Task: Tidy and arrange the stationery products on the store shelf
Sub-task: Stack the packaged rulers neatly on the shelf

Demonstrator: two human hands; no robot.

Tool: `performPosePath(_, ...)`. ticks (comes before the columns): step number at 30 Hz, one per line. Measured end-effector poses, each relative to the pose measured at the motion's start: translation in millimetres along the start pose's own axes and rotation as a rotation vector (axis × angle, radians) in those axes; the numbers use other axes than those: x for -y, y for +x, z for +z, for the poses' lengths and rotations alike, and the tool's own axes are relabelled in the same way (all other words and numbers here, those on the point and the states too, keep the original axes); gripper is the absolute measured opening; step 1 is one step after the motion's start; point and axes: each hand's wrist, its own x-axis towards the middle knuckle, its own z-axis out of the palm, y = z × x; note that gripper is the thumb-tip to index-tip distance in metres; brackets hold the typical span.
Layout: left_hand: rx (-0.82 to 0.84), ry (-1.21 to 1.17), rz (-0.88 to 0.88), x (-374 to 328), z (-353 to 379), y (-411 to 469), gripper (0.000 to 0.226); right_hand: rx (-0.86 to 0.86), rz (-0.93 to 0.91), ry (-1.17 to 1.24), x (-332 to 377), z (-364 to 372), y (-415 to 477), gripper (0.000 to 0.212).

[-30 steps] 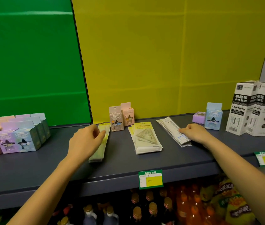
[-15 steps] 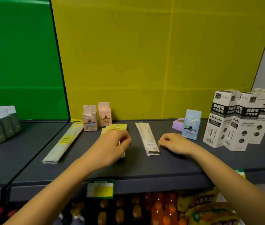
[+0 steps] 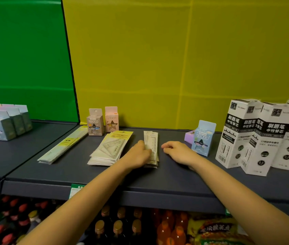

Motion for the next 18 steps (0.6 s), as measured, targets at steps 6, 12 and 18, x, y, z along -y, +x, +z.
performPosePath(6, -0.016, -0.116, -0.151, -13.3, 8.6, 23.8, 0.048, 0.075, 0.069, -0.033, 7.9, -6.4, 33.3, 0.029)
performPosePath(12, -0.115, -0.1, -0.174, -19.6, 15.2, 33.7, 0.044, 0.109, 0.099, -0.05, 13.7, -2.6, 50.5, 0.031)
performPosePath(18, -0.07, -0.177, -0.19, -14.3, 13.9, 40.4, 0.05, 0.038, 0.13, -0.062, 12.3, 1.6, 61.7, 0.035)
